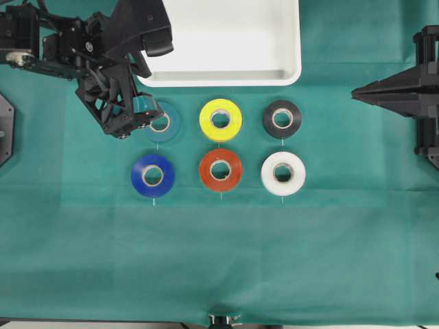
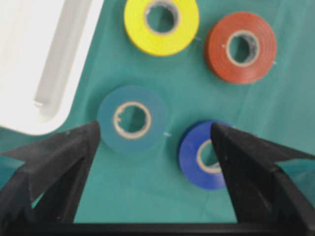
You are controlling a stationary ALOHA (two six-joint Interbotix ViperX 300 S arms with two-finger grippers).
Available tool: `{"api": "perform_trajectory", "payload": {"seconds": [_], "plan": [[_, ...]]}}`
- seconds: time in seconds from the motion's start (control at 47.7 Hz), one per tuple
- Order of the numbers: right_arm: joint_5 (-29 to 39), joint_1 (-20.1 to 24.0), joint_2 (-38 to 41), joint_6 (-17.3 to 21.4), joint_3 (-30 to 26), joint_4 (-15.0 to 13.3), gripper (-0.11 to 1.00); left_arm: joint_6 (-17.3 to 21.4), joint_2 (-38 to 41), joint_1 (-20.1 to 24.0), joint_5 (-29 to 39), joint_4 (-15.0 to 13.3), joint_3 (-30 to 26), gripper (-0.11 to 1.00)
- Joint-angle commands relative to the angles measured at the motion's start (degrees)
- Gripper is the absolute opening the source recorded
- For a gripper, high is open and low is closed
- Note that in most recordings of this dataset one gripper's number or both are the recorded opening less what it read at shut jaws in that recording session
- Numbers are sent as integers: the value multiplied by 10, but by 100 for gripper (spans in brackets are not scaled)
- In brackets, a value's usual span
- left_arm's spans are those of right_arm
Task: Place the tape from the fixed location into the white case.
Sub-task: 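Move the open left gripper toward the teal tape roll, then lower the left gripper fingers into the teal roll's center hole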
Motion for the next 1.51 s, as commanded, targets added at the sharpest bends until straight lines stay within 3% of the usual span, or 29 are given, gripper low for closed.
{"api": "perform_trajectory", "payload": {"seconds": [0.0, 1.027, 1.488], "plan": [[-3, 0, 4, 1, -18, 0, -1, 1, -5, 1, 11, 1, -24, 98], [-2, 0, 4, 1, -18, -1, -1, 1, -4, 1, 16, 2, -22, 98], [-2, 0, 4, 1, -18, -1, -1, 0, 18, 1, -33, 3, 19, 98]]}}
